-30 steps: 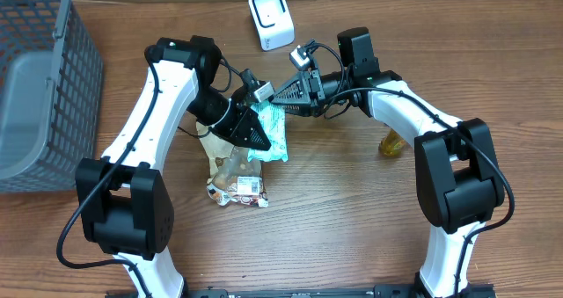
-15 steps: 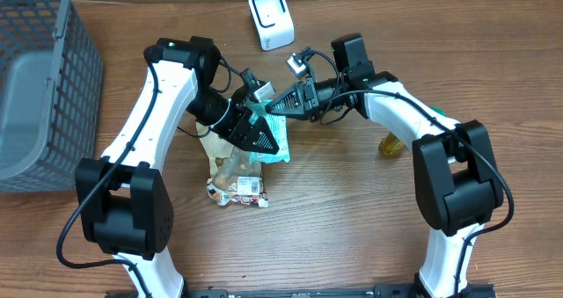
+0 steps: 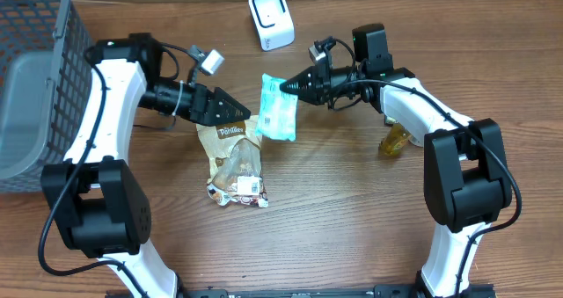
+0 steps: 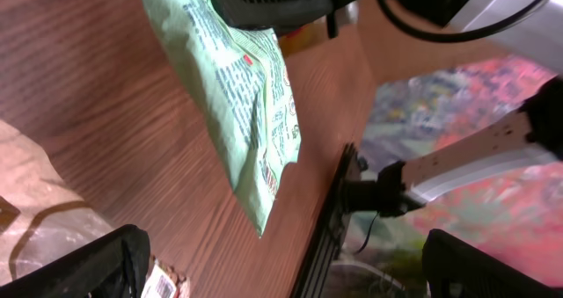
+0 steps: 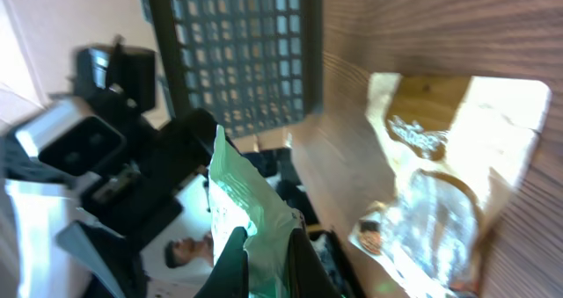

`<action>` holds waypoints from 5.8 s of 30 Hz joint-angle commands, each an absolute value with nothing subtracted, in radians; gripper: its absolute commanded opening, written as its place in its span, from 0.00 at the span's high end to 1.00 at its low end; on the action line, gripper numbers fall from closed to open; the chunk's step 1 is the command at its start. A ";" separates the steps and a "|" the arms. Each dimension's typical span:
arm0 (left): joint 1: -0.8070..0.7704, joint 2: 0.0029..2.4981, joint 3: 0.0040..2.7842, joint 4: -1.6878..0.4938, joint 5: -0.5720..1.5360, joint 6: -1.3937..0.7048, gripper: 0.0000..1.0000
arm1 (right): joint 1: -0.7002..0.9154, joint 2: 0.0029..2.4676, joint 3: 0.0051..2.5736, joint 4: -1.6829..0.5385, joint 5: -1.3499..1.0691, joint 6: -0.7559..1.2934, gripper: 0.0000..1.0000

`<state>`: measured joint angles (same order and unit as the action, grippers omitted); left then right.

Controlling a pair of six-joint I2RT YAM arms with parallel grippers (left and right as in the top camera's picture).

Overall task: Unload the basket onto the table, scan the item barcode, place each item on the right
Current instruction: 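Hold the wipes pack up in front of the scanner with both grippers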

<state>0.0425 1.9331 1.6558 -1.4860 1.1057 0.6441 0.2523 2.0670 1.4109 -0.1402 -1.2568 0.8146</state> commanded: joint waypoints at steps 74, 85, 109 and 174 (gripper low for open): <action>-0.002 1.922 1.664 -1.622 1.127 0.909 0.96 | 0.319 2.038 1.415 0.380 -1.521 0.849 0.32; -0.084 1.922 1.663 -1.690 1.114 1.018 0.96 | 0.326 2.038 1.415 0.304 -1.491 0.801 0.41; -0.118 1.922 1.663 -1.682 1.070 1.017 0.96 | 0.248 2.038 1.415 0.300 -1.515 0.776 0.54; -0.072 1.923 1.663 -1.618 1.065 1.017 0.96 | 0.363 2.038 1.413 0.187 -1.428 0.812 0.67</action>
<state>-0.0704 1.9331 1.6558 -1.6230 1.0348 0.9798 0.3679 2.0663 1.4071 0.1665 -1.4696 0.8001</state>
